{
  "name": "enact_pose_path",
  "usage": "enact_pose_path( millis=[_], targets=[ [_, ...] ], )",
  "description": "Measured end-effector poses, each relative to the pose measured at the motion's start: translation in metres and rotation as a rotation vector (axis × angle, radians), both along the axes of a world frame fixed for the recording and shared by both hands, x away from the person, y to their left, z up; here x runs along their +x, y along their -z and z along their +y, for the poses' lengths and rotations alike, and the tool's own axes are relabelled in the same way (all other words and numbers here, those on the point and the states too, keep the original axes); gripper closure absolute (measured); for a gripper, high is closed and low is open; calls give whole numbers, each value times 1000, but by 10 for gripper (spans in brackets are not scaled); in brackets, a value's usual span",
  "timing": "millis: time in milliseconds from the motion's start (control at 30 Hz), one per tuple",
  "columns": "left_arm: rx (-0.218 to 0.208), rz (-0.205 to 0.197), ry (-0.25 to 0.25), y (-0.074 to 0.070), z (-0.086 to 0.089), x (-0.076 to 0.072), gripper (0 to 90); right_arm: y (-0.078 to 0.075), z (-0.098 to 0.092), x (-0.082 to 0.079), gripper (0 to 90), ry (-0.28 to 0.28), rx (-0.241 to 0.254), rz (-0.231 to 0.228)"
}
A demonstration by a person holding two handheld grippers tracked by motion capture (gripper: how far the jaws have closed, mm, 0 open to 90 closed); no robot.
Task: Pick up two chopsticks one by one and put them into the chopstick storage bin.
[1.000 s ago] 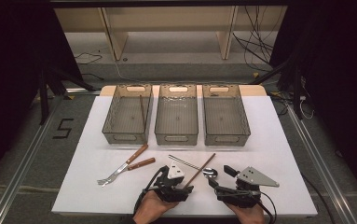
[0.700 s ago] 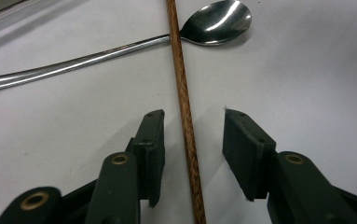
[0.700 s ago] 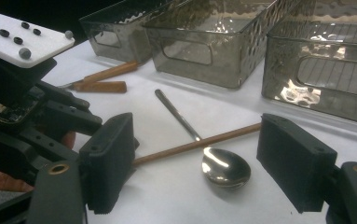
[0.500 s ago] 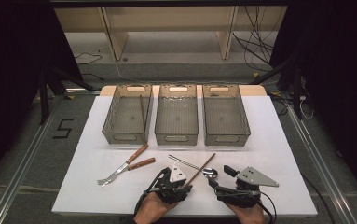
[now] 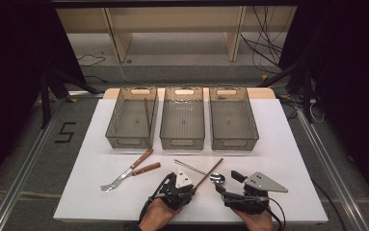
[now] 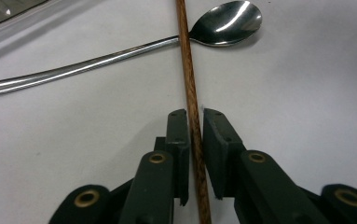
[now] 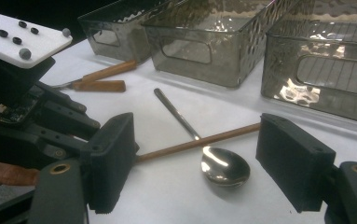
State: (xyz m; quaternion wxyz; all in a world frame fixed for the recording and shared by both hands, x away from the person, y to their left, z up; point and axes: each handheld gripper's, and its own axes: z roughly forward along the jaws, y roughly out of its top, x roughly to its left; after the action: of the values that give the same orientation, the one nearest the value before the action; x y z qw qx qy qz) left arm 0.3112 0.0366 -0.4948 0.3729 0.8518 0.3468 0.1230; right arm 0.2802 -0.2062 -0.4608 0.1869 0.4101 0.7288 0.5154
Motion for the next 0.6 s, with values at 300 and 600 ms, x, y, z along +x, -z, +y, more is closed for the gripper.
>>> enact_pose_path(
  millis=[300, 600],
  targets=[
    [-19, 25, -13, 0, 1, 3, 843, 0, 0, 0, 287, 1, 1, 1],
    [-62, 58, -5, -1, 6, 7, 851, 0, -1, 0, 288, 2, 4, 3]
  ],
)
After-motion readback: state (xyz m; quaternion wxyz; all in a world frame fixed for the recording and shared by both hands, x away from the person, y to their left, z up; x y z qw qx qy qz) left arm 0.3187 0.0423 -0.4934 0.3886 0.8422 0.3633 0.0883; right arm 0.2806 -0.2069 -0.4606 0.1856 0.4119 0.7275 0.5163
